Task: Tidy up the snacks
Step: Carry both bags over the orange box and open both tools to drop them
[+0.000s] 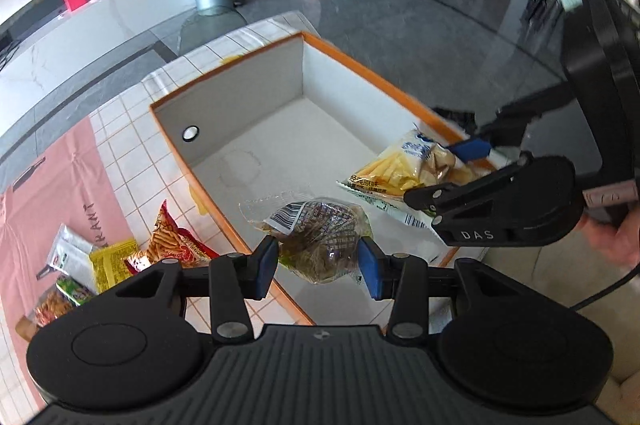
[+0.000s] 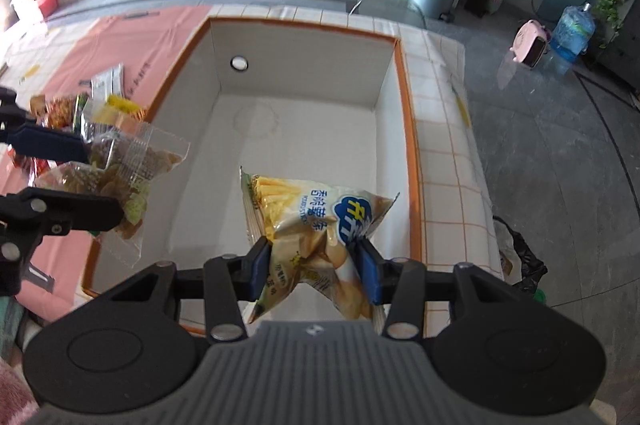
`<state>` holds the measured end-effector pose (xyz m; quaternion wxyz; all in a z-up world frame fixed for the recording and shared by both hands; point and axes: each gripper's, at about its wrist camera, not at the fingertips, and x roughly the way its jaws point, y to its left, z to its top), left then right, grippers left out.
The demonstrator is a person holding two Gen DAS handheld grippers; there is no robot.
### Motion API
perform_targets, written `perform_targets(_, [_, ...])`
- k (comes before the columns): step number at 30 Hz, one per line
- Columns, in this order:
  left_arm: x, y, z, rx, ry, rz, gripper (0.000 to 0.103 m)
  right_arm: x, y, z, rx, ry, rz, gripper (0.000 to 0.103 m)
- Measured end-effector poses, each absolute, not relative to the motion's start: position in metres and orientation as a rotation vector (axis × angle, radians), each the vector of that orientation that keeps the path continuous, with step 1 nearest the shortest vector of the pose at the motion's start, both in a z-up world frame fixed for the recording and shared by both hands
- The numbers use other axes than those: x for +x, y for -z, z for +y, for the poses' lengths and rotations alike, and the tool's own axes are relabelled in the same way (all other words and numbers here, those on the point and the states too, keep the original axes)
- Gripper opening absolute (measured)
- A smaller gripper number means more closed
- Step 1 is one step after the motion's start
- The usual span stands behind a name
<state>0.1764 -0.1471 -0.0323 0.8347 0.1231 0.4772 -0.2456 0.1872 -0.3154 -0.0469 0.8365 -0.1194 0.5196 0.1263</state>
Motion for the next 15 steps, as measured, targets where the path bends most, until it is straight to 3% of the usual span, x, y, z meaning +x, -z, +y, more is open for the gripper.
perform_targets(15, [0.206, 0.078, -0.175, 0.397, 0.593, 1.161, 0.05, 0.218, 0.091, -0.313, -0.284, -0.336, 1.264, 0.045])
